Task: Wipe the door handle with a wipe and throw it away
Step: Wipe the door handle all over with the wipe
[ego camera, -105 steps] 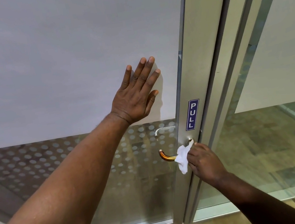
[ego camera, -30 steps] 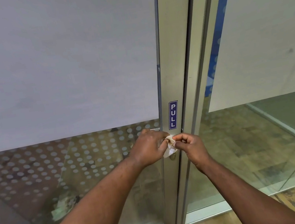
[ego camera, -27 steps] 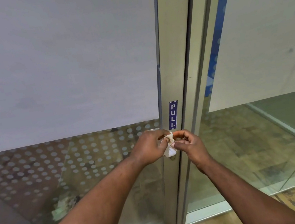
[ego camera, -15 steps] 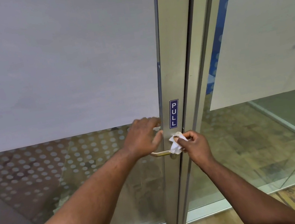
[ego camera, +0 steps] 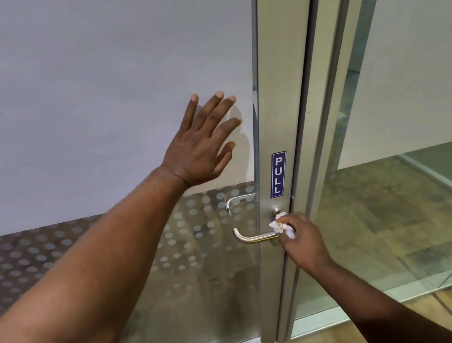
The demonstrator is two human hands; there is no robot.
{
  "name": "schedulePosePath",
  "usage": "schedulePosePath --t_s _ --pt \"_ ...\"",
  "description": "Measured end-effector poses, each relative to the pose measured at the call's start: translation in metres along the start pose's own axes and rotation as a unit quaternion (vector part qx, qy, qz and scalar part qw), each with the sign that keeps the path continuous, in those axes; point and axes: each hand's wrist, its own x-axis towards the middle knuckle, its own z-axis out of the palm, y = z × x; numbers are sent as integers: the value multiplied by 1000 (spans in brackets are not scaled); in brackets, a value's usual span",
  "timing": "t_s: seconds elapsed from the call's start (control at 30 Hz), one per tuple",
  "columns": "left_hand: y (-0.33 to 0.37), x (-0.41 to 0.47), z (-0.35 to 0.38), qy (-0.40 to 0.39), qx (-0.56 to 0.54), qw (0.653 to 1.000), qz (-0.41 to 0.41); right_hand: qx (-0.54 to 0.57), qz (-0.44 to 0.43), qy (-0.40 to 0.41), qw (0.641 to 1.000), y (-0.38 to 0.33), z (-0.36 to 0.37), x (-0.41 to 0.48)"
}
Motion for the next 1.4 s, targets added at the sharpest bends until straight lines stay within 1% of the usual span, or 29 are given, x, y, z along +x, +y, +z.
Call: schedulePosePath --t_s 0.1,0.17,0.3,0.43,0.5,0.6,0.67,0.73,0.8,0.87,0.97,1.07,1.17,1.4 --pt "-8 0 9 6 17 1000 11 -70 -75 -69 992 8 6 -6" --pt "-10 0 14 16 23 999 15 -117 -104 -91 983 12 7 -10" --pt "-11 0 19 35 28 999 15 -143 -153 -103 972 6 19 -3" --pt "-12 1 20 33 36 999 17 -153 -211 -129 957 -15 44 1" --pt "-11 1 20 34 42 998 19 -162 -211 -140 954 -24 55 4" --pt "-11 1 20 35 53 998 24 -166 -185 -161 955 -34 67 11" --pt "-12 0 20 33 58 997 25 -178 -196 -169 949 -40 73 17" --pt "-11 0 20 31 59 998 24 -201 -222 -180 937 -44 75 17" --pt "-11 1 19 31 59 998 23 -232 -263 -200 915 -44 74 13" --pt "-11 1 18 34 61 997 21 -255 -300 -203 897 -41 69 6" --pt "-11 1 19 38 66 997 21 -220 -332 -177 900 -28 57 -4" --pt "-11 1 20 36 67 997 21 -189 -323 -147 915 -16 46 -9" --pt "-12 1 21 36 66 997 17 -185 -277 -120 935 -9 40 -8" --pt "-11 2 21 36 69 997 18 -177 -229 -126 949 -14 51 -9"
